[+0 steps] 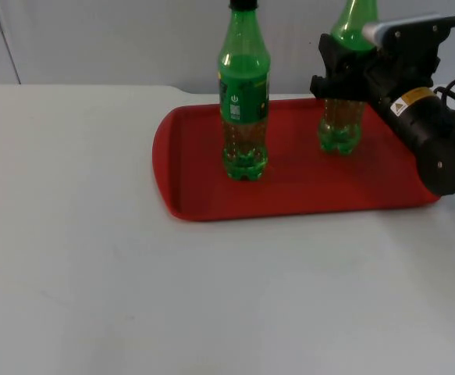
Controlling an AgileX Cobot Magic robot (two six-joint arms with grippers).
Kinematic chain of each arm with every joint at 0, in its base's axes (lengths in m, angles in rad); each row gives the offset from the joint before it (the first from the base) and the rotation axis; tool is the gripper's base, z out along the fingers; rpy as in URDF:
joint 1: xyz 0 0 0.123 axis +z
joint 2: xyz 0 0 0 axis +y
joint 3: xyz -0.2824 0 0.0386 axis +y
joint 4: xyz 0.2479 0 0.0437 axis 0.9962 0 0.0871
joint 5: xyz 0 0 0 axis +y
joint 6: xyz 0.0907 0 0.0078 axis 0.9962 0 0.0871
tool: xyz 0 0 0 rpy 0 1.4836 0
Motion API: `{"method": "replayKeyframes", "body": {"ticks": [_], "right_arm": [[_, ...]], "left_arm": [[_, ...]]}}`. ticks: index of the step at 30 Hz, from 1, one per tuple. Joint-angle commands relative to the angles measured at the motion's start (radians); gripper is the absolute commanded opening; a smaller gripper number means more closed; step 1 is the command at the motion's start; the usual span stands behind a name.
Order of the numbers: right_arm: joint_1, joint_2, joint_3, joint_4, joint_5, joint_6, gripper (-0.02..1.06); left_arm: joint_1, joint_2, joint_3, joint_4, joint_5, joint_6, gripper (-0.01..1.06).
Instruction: Place the bottle upright on the tray.
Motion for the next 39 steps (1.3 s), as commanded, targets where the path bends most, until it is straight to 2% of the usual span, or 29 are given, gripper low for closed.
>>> {"method": "replayKeyframes", "body": {"ticks": [1, 5, 9, 11, 15, 18, 24, 28, 30, 31, 32, 34, 36, 37, 39], "right_arm": [[-0.001, -0.005, -0.002, -0.004, -0.023, -0.02, 0.0], [-0.001, -0.005, -0.002, -0.004, -0.028, -0.022, 0.0], [-0.001, -0.005, -0.002, -0.004, 0.004, -0.022, 0.0], [-0.001, 0.004, 0.0, -0.004, -0.015, -0.022, 0.0], [-0.001, 0.036, 0.0, 0.033, -0.028, 0.055, 0.0], [-0.001, 0.05, 0.0, 0.05, -0.028, 0.064, 0.0], [0.001, 0.069, 0.0, 0.047, -0.028, 0.064, 0.0], [0.001, 0.069, 0.0, 0.003, -0.028, 0.06, 0.02], [0.001, 0.069, 0.0, -0.03, -0.028, 0.06, 0.09], [0.001, 0.069, 0.0, -0.039, -0.028, 0.056, 0.17], [0.001, 0.069, 0.0, -0.039, -0.028, 0.056, 0.17], [0.001, 0.069, 0.0, -0.041, -0.028, 0.052, 0.31], [0.001, 0.069, 0.0, -0.041, -0.028, 0.045, 0.52], [0.001, 0.069, 0.0, -0.041, -0.028, 0.045, 0.52], [0.001, 0.069, 0.0, -0.041, -0.028, 0.045, 0.71]], "left_arm": [[0.0, -0.004, 0.005, -0.004, -0.011, 0.0, 1.04], [0.0, -0.004, 0.005, -0.004, -0.011, 0.0, 1.04], [0.0, -0.004, 0.005, -0.004, -0.011, 0.0, 1.04], [0.0, -0.004, 0.005, -0.004, -0.011, 0.0, 1.04], [0.0, -0.004, 0.005, -0.004, -0.011, 0.0, 1.04], [0.0, -0.004, 0.005, -0.004, -0.011, 0.0, 1.04], [0.0, -0.004, 0.005, -0.005, -0.011, 0.002, 1.04], [0.0, -0.004, 0.005, -0.005, -0.011, 0.002, 1.04], [0.0, -0.004, 0.005, -0.005, -0.011, 0.002, 1.04], [0.0, -0.004, 0.005, -0.005, -0.011, 0.002, 1.04], [0.0, -0.004, 0.005, -0.005, -0.011, 0.002, 1.04], [0.0, -0.004, 0.005, -0.005, -0.011, 0.002, 1.04], [0.0, -0.004, 0.005, -0.005, -0.011, 0.002, 1.04], [0.0, -0.004, 0.005, -0.005, -0.011, 0.002, 1.04], [0.0, -0.004, 0.005, -0.005, -0.011, 0.002, 1.04]]}}
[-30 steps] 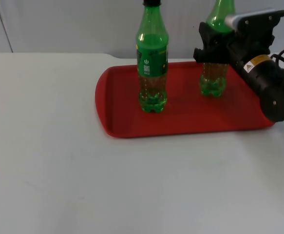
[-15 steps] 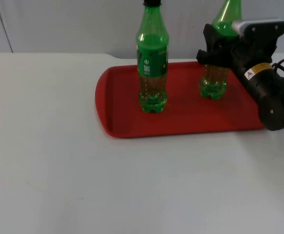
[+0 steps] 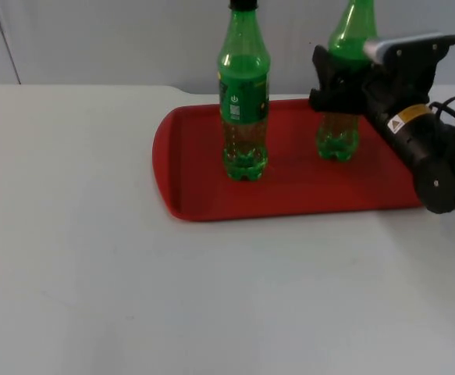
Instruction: Place the bottle upright on the tray.
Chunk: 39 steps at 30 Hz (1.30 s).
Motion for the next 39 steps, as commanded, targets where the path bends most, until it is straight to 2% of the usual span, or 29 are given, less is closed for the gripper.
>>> {"method": "replayKeyframes", "body": {"ticks": [1, 3, 5, 14, 17, 20, 22, 26, 31, 39], "right_arm": [[0.001, 0.008, 0.005, -0.007, 0.035, -0.006, 0.79], [0.001, 0.008, 0.005, -0.003, 0.035, -0.01, 0.89], [0.001, 0.008, 0.005, -0.003, 0.035, -0.013, 0.92], [0.001, 0.008, 0.005, -0.011, 0.035, -0.013, 0.92], [0.001, 0.008, 0.005, -0.044, 0.035, -0.013, 0.92], [0.001, 0.008, 0.005, -0.071, 0.035, -0.013, 0.98], [0.001, 0.008, 0.005, -0.095, 0.04, -0.013, 1.05], [0.001, 0.006, 0.019, -0.113, 0.069, -0.013, 1.05], [0.001, -0.057, 0.133, -0.019, 0.071, -0.051, 1.05], [0.001, -0.136, 0.26, 0.003, 0.098, -0.065, 1.05]], "left_arm": [[0.0, -0.004, 0.005, -0.005, -0.011, 0.002, 1.04], [0.0, -0.004, 0.005, -0.005, -0.011, 0.002, 1.04], [0.0, -0.004, 0.005, -0.005, -0.011, 0.002, 1.04], [0.0, -0.004, 0.005, -0.005, -0.011, 0.002, 1.04], [0.0, -0.004, 0.005, -0.005, -0.011, 0.002, 1.04], [0.0, -0.004, 0.005, -0.005, -0.011, 0.002, 1.04], [0.0, -0.004, 0.005, -0.005, -0.011, 0.002, 1.04], [0.0, -0.004, 0.005, -0.005, -0.011, 0.002, 1.04], [0.0, -0.004, 0.005, -0.005, -0.011, 0.002, 1.04], [0.0, -0.004, 0.005, -0.005, -0.011, 0.002, 1.04]]}}
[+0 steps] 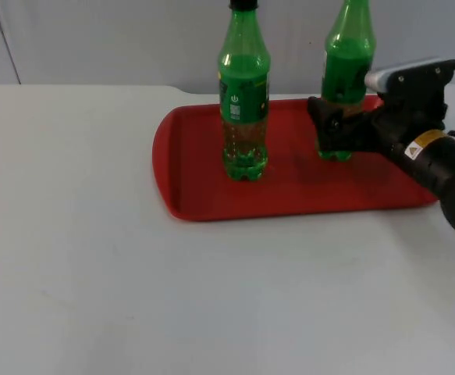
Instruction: Place the bottle upright on the tray.
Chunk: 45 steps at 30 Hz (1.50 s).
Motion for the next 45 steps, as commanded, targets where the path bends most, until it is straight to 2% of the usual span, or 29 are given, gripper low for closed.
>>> {"method": "replayKeyframes", "body": {"ticks": [1, 3, 6, 12, 14, 15, 16, 17, 18, 19, 20, 21, 22, 24, 25, 26, 30, 31, 35, 45], "right_arm": [[0.001, -0.044, 0.048, 0.004, 0.031, -0.014, 1.05], [0.001, -0.08, 0.097, 0.007, 0.097, -0.014, 1.05], [0.001, -0.122, 0.144, 0.035, 0.147, -0.014, 1.05], [0.001, -0.252, 0.288, 0.058, 0.179, -0.014, 1.05], [0.001, -0.329, 0.33, 0.058, 0.289, -0.014, 1.05], [0.001, -0.329, 0.33, 0.058, 0.289, -0.014, 1.05], [0.001, -0.367, 0.343, 0.058, 0.354, -0.014, 1.05], [0.001, -0.416, 0.346, 0.063, 0.5, -0.014, 1.05], [0.001, -0.434, 0.346, 0.07, 0.548, -0.014, 1.05], [0.001, -0.486, 0.346, 0.077, 0.67, -0.014, 1.05], [0.001, -0.486, 0.346, 0.077, 0.67, -0.014, 1.05], [0.001, -0.514, 0.346, 0.077, 0.758, -0.014, 1.05], [0.001, -0.531, 0.346, 0.077, 0.797, -0.014, 1.05], [0.003, -0.595, 0.346, 0.077, 0.936, -0.014, 1.05], [0.003, -0.636, 0.346, 0.077, 1.037, -0.012, 1.05], [0.003, -0.636, 0.346, 0.077, 1.037, -0.012, 1.05], [0.003, -0.753, 0.346, 0.082, 1.252, 0.011, 1.05], [0.003, -0.753, 0.346, 0.082, 1.252, 0.011, 1.05], [0.003, -0.865, 0.346, 0.082, 1.405, 0.011, 1.05], [0.003, -1.083, 0.346, 0.084, 1.545, 0.011, 1.05]], "left_arm": [[0.0, -0.004, 0.005, -0.005, -0.011, 0.0, 1.04], [0.0, -0.004, 0.005, -0.005, -0.011, 0.0, 1.04], [0.0, -0.004, 0.005, -0.005, -0.011, 0.0, 1.04], [0.0, -0.004, 0.005, -0.005, -0.011, 0.0, 1.04], [0.0, -0.004, 0.005, -0.005, -0.011, 0.0, 1.04], [0.0, -0.004, 0.005, -0.005, -0.011, 0.0, 1.04], [0.0, -0.004, 0.005, -0.005, -0.011, 0.0, 1.04], [0.0, -0.004, 0.005, -0.005, -0.011, 0.0, 1.04], [0.0, -0.004, 0.005, -0.005, -0.011, 0.0, 1.04], [0.0, -0.004, 0.005, -0.005, -0.011, 0.0, 1.04], [0.0, -0.004, 0.005, -0.005, -0.011, 0.0, 1.04], [0.0, -0.004, 0.005, -0.005, -0.011, 0.0, 1.04], [0.0, -0.004, 0.005, -0.005, -0.011, 0.0, 1.04], [0.0, -0.004, 0.005, -0.005, -0.011, 0.0, 1.04], [0.0, -0.004, 0.005, -0.005, -0.011, 0.0, 1.04], [0.0, -0.004, 0.005, -0.005, -0.011, 0.0, 1.04], [0.0, -0.004, 0.005, -0.005, -0.011, 0.0, 1.04], [0.0, -0.004, 0.005, -0.005, -0.011, 0.0, 1.04], [0.0, -0.004, 0.005, -0.005, -0.011, 0.0, 1.04], [0.0, -0.004, 0.005, -0.005, -0.011, 0.0, 1.04]]}}
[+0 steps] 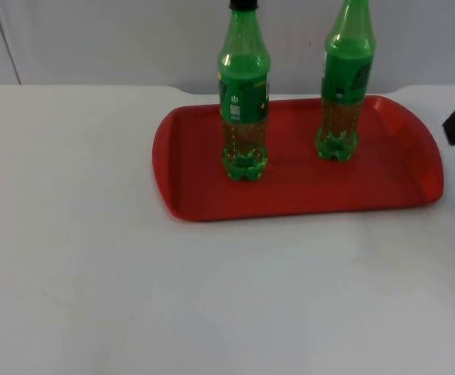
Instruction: Place the bottle upright on the tray.
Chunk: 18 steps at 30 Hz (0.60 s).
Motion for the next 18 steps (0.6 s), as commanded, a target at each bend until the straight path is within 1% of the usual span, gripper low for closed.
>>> {"method": "replayKeyframes", "body": {"ticks": [1, 5, 6, 8, 11, 12, 16, 18], "right_arm": [[0.003, -0.057, 0.005, 0.002, 0.035, 0.003, 1.05], [0.003, -0.159, 0.005, 0.002, 0.112, 0.003, 1.05], [0.003, -0.159, 0.005, 0.002, 0.112, 0.003, 1.05], [0.003, -0.216, 0.005, 0.002, 0.151, 0.003, 1.05], [0.003, -0.314, 0.005, 0.026, 0.197, 0.003, 1.05], [0.003, -0.314, 0.005, 0.026, 0.197, 0.003, 1.05], [0.003, -0.43, 0.01, 0.045, 0.225, -0.001, 1.05], [0.003, -0.445, 0.01, 0.047, 0.229, -0.001, 1.05]], "left_arm": [[0.0, -0.004, 0.005, -0.005, -0.011, 0.0, 1.04], [0.0, -0.004, 0.005, -0.005, -0.011, 0.0, 1.04], [0.0, -0.004, 0.005, -0.005, -0.011, 0.0, 1.04], [0.0, -0.004, 0.005, -0.005, -0.011, 0.0, 1.04], [0.0, -0.004, 0.005, -0.005, -0.011, 0.0, 1.04], [0.0, -0.004, 0.005, -0.005, -0.011, 0.0, 1.04], [0.0, -0.004, 0.005, -0.005, -0.011, 0.0, 1.04], [0.0, -0.004, 0.005, -0.005, -0.011, 0.0, 1.04]]}}
